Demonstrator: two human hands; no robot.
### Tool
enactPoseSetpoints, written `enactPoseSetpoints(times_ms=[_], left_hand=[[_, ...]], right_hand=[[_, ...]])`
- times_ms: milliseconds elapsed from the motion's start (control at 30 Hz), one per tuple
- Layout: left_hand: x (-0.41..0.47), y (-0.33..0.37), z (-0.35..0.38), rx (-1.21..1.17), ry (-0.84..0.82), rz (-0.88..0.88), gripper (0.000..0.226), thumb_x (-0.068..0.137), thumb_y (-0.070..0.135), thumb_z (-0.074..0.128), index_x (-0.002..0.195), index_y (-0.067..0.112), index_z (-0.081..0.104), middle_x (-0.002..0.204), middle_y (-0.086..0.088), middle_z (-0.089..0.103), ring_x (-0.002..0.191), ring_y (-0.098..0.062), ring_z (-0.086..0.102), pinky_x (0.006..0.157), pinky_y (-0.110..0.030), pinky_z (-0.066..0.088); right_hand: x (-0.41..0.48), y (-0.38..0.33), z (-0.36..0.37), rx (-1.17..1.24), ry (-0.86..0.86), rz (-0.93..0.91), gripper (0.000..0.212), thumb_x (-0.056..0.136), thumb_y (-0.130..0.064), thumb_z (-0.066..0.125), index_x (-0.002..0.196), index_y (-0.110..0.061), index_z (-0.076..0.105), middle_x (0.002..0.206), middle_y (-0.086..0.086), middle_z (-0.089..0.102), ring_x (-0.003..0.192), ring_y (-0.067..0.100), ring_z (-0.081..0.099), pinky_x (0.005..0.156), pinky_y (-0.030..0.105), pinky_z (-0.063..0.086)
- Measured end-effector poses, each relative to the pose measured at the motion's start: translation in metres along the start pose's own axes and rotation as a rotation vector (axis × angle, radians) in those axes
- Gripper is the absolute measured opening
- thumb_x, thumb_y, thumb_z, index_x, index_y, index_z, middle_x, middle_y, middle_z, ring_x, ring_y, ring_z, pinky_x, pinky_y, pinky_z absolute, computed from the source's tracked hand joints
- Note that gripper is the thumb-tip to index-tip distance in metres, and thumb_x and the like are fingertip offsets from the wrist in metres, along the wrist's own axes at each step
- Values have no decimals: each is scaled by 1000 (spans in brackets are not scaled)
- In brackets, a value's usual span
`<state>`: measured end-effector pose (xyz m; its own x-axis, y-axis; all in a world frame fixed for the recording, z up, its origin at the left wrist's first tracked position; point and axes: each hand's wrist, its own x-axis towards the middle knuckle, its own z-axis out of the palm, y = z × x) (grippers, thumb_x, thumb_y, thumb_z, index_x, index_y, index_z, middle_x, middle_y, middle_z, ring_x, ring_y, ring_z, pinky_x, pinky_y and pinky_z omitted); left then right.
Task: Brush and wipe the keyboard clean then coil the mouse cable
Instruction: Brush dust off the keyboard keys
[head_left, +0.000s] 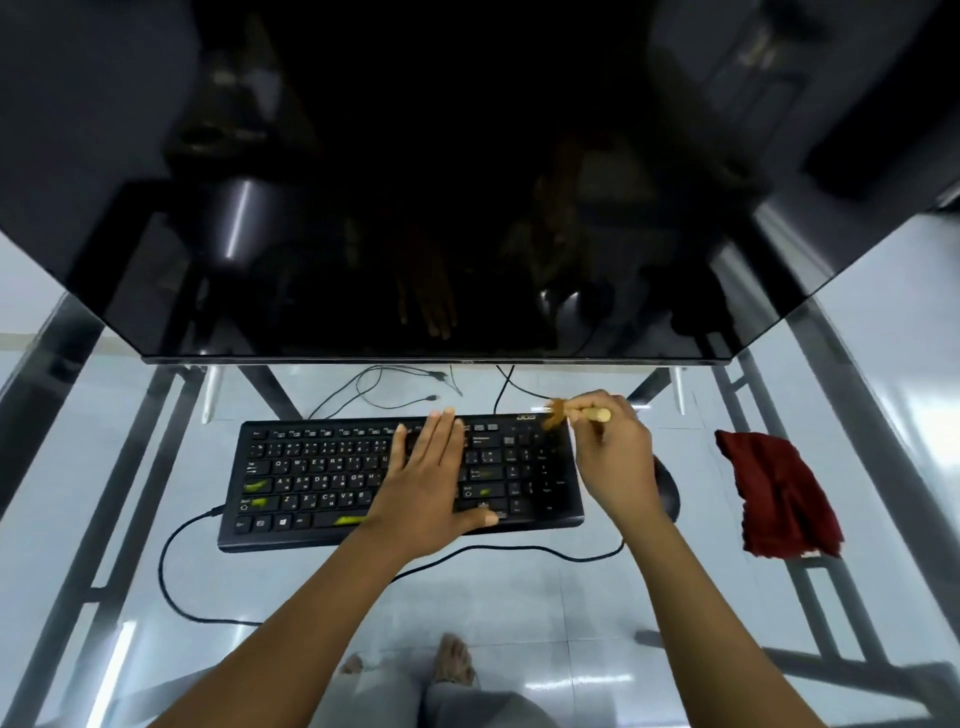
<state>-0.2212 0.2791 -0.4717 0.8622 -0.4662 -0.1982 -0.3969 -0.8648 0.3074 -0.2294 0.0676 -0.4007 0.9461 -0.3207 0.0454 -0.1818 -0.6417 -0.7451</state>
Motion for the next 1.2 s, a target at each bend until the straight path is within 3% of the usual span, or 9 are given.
enactPoseSetpoints(times_ms=[133,300,400,533,667,800,933,1067,1200], left_hand=[[-2,-6,4,31,-13,6,116,70,88,20,153,13,-12,159,-1,-23,143,-13,-28,117,-46,-15],[-2,-5,2,28,-22,-5,118,65,88,15,152,15,-13,158,1,-25,142,-13,-30,118,-45,-15],[-2,-6,2,33,-19,-1,119,62,90,11,152,16,-14,158,2,-26,142,-12,-30,117,-45,-16],[-1,-6,3,27,-10,3,117,66,90,15,152,15,-13,158,2,-25,142,-12,-30,117,-44,-16],[-3,-7,2,27,-12,2,114,73,86,28,152,16,-13,158,3,-25,143,-11,-29,118,-45,-14],[-3,-6,3,17,-10,5,115,70,88,23,152,16,-13,158,3,-25,142,-11,-29,118,-45,-14],[-2,-7,2,4,-7,7,115,70,88,26,153,16,-10,159,2,-22,143,-12,-27,117,-44,-15],[-3,-4,-1,5,-23,-4,116,73,84,37,152,15,-12,158,2,-25,142,-12,-30,118,-45,-15],[-6,-6,-4,34,-39,-33,123,69,84,42,152,13,-13,158,-2,-27,142,-17,-31,117,-48,-16]], right_hand=[[-13,7,-4,104,-235,26,14,97,-9,53,89,-14,64,77,-3,75,78,13,70,74,19,56],[-16,16,-8,81,35,36,9,96,-13,58,90,-15,65,81,-7,71,76,5,65,73,11,49],[-23,10,-6,144,-248,68,13,98,-10,55,89,-15,63,74,-6,74,76,13,70,78,25,58],[-21,16,-10,31,43,46,21,94,-9,60,84,-28,60,90,-8,69,83,1,62,72,5,43],[-26,13,-14,101,-276,74,12,97,-11,56,89,-12,63,74,-8,75,73,5,68,70,13,50],[-21,25,-21,-4,46,87,12,95,-17,58,86,-23,63,83,-7,69,77,10,67,68,26,52],[-26,19,-22,71,-287,156,12,96,-11,55,87,-13,64,71,-2,74,70,18,70,68,28,56],[-23,30,-24,-61,32,103,10,94,-17,57,87,-20,63,79,-13,64,70,16,64,65,37,56],[-27,19,-23,4,-234,124,15,95,-10,55,83,-14,64,60,-10,69,61,3,65,63,17,50]])
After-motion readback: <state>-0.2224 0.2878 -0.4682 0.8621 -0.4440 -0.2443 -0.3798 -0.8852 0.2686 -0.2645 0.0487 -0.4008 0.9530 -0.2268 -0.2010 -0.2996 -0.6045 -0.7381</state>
